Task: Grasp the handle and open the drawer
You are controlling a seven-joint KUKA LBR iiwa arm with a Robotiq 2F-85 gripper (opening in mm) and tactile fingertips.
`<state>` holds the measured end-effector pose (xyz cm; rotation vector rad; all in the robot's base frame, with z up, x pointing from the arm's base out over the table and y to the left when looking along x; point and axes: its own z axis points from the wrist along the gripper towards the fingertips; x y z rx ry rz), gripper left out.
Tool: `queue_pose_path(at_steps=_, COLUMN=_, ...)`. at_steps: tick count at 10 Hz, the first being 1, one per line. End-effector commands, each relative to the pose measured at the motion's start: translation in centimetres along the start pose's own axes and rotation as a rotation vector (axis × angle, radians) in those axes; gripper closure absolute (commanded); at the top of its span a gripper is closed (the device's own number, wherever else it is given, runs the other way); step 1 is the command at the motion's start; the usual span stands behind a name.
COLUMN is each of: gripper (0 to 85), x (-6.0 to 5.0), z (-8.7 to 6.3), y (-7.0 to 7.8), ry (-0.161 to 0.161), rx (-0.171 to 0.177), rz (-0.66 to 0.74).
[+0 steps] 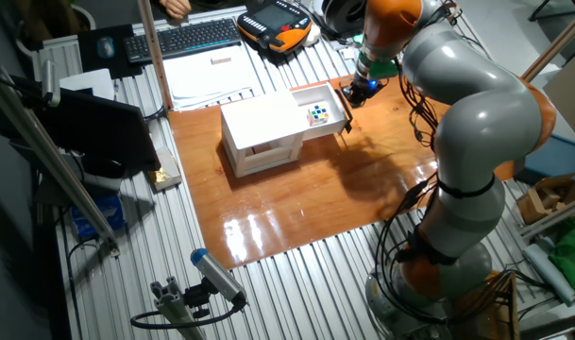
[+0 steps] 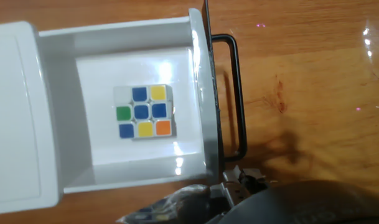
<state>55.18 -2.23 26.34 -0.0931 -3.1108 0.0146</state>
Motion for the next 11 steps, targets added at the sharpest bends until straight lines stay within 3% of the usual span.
queue_pose_path(at_steps=1, gripper=84.3, x=0.19, z=-0.11, y=-0.06, ry=0.008, rx=0.007, rz=-0.011)
queue_pose_path(at_steps=3, gripper=84.3, x=0.57, z=-0.27, y=-0.03, ry=0.019, rx=0.025, rz=-0.015)
queue_pose_path(at_steps=11, gripper=84.3, x=0.63, z=-0.29, y=-0.10, ry=0.022, rx=0.039, rz=-0.020)
